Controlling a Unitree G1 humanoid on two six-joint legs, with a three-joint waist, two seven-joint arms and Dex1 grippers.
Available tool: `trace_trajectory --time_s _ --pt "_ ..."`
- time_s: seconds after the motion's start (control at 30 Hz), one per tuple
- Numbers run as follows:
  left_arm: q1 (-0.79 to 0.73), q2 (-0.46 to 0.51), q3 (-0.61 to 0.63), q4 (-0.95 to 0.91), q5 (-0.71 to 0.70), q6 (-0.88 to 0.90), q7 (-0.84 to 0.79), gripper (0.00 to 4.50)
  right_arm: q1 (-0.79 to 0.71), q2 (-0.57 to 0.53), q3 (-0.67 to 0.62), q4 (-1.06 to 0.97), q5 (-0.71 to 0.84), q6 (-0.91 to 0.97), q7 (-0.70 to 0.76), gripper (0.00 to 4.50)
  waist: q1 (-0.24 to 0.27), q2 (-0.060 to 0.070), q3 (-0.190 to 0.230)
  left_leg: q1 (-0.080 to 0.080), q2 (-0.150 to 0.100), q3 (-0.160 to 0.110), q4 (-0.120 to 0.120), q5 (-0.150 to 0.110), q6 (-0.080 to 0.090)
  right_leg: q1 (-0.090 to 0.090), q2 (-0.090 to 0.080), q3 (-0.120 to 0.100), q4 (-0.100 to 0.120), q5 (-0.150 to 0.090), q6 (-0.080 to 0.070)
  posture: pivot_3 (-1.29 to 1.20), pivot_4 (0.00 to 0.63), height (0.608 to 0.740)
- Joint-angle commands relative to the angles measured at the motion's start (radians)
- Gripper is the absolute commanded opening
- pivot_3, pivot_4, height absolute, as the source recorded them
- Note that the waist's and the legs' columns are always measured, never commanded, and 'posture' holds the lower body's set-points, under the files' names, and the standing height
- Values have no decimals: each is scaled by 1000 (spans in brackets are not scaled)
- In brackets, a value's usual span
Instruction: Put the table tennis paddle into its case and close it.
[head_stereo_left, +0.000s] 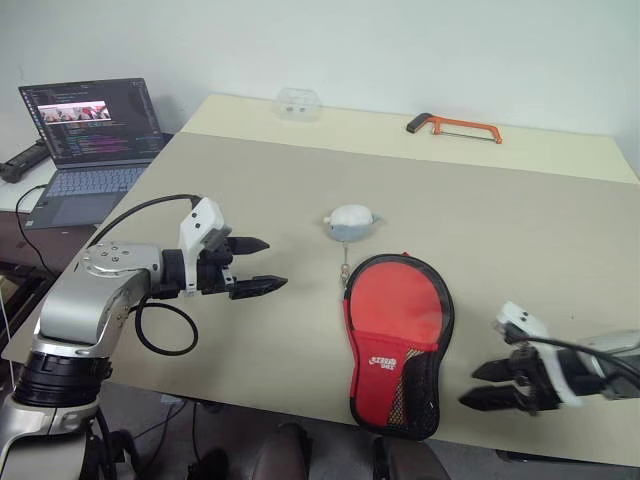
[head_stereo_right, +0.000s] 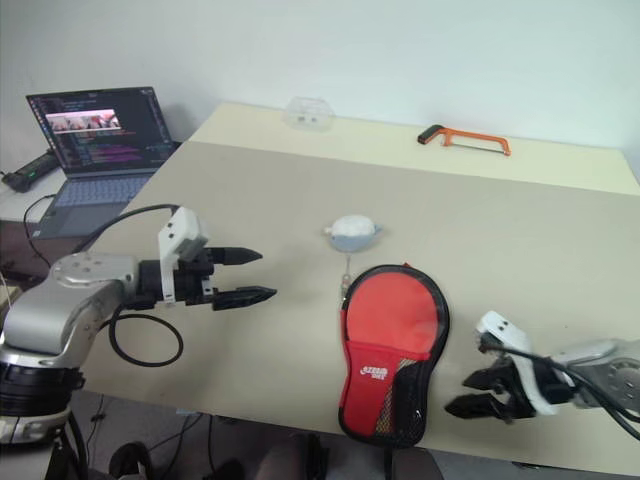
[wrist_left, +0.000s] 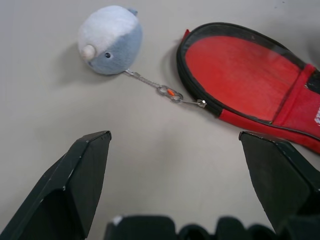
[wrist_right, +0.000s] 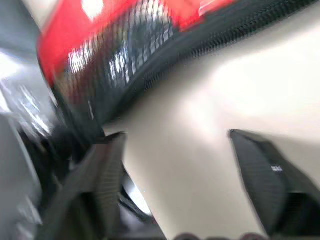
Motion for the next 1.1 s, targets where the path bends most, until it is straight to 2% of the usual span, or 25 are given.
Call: trace_trajectory --time_s 0.03,0.1,0.17,0.27,0.37,0.5,0.6,0.87,1.0,1.1 --pt "-64 -21 19 25 14 -41 33 4500 -36 -40 -78 9 -142 -213 164 4433 0 -1 0 0 0 0 0 0 0 0 0 0 1 0 0 0 150 740" --pt "-99 -44 24 51 21 -55 59 4500 -130 3 -110 28 -153 -267 164 4433 -5 0 1 0 0 0 2 0 0 1 0 0 2 0 0 0 150 740" --pt "-139 -72 26 75 22 -57 84 4500 -245 94 -105 29 -165 -303 108 4433 -8 -1 1 1 -1 0 3 0 0 1 1 1 3 1 0 0 150 740" --pt "-220 -124 -21 128 48 -83 87 4500 -368 343 48 16 -277 -330 -70 4433 -6 -4 0 1 0 -3 6 0 0 2 4 0 3 2 0 0 150 740" --pt "-304 -175 -83 213 100 -129 81 4500 -384 571 133 62 -388 -371 -221 4433 -2 -4 0 -1 0 -5 8 0 0 1 5 0 5 2 0 0 150 740" --pt "-455 -283 -130 434 166 -192 110 4500 -337 770 160 146 -478 -409 -343 4433 19 -4 0 -8 -1 -5 15 2 -3 -2 3 -3 8 1 0 0 150 740" --pt "-546 -341 -175 617 239 -292 94 4500 -298 833 173 190 -537 -440 -375 4433 25 -4 0 -8 -2 -5 16 1 -2 -2 1 -3 10 1 0 0 150 740" --pt "-760 -489 -199 1073 332 -475 -10 4500 -227 860 226 237 -595 -444 -313 4433 20 -4 0 -8 -2 -5 16 0 0 -4 4 -3 13 1 0 0 150 740" --pt "-820 -529 -219 1238 420 -562 29 4500 -224 882 243 252 -615 -442 -305 4433 7 -4 0 -6 -1 -5 16 0 0 -4 5 -2 15 1 0 0 150 740" --pt "-839 -546 -280 1324 538 -642 132 4500 -229 895 255 252 -632 -441 -298 4433 1 -4 0 -5 -1 -6 16 0 0 -2 5 -2 15 1 0 0 150 740"
